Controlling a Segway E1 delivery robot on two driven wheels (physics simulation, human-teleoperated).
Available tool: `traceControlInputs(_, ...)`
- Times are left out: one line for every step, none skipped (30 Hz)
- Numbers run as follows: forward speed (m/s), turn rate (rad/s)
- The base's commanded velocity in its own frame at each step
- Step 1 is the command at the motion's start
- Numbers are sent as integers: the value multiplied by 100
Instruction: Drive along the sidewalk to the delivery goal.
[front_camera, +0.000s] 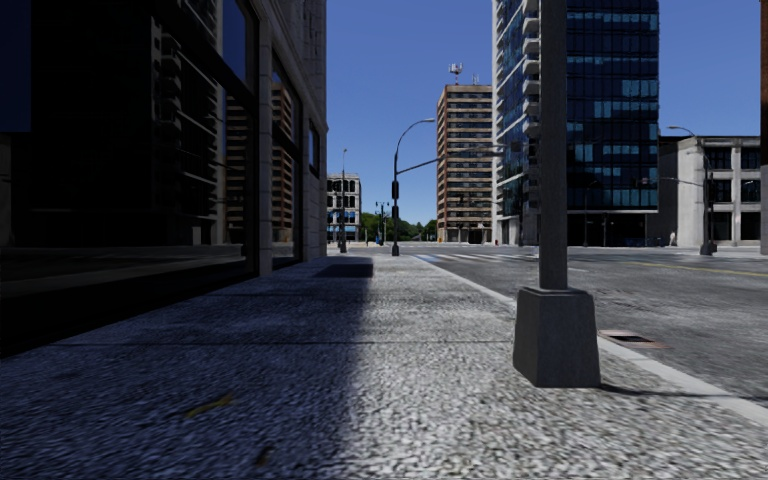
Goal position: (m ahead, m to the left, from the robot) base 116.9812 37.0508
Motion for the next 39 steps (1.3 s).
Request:
traceControlInputs(198, 0)
traceControlInputs(198, 0)
traceControlInputs(198, 0)
traceControlInputs(198, 0)
traceControlInputs(198, 0)
traceControlInputs(198, 0)
traceControlInputs(197, 0)
traceControlInputs(197, 0)
traceControlInputs(197, 0)
traceControlInputs(197, 0)
traceControlInputs(197, 0)
traceControlInputs(197, 0)
traceControlInputs(197, 0)
traceControlInputs(197, 0)
traceControlInputs(197, 0)
traceControlInputs(197, 0)
traceControlInputs(197, 0)
traceControlInputs(197, 0)
traceControlInputs(197, 0)
traceControlInputs(197, 0)
traceControlInputs(197, 0)
traceControlInputs(197, 0)
traceControlInputs(197, 0)
traceControlInputs(197, 0)
traceControlInputs(198, 0)
traceControlInputs(198, 0)
traceControlInputs(198, 0)
traceControlInputs(198, 0)
traceControlInputs(198, 0)
traceControlInputs(198, 0)
traceControlInputs(198, 0)
traceControlInputs(198, 0)
traceControlInputs(198, 0)
traceControlInputs(198, 0)
traceControlInputs(198, 0)
traceControlInputs(198, 0)
traceControlInputs(198, 0)
traceControlInputs(198, 0)
traceControlInputs(198, 0)
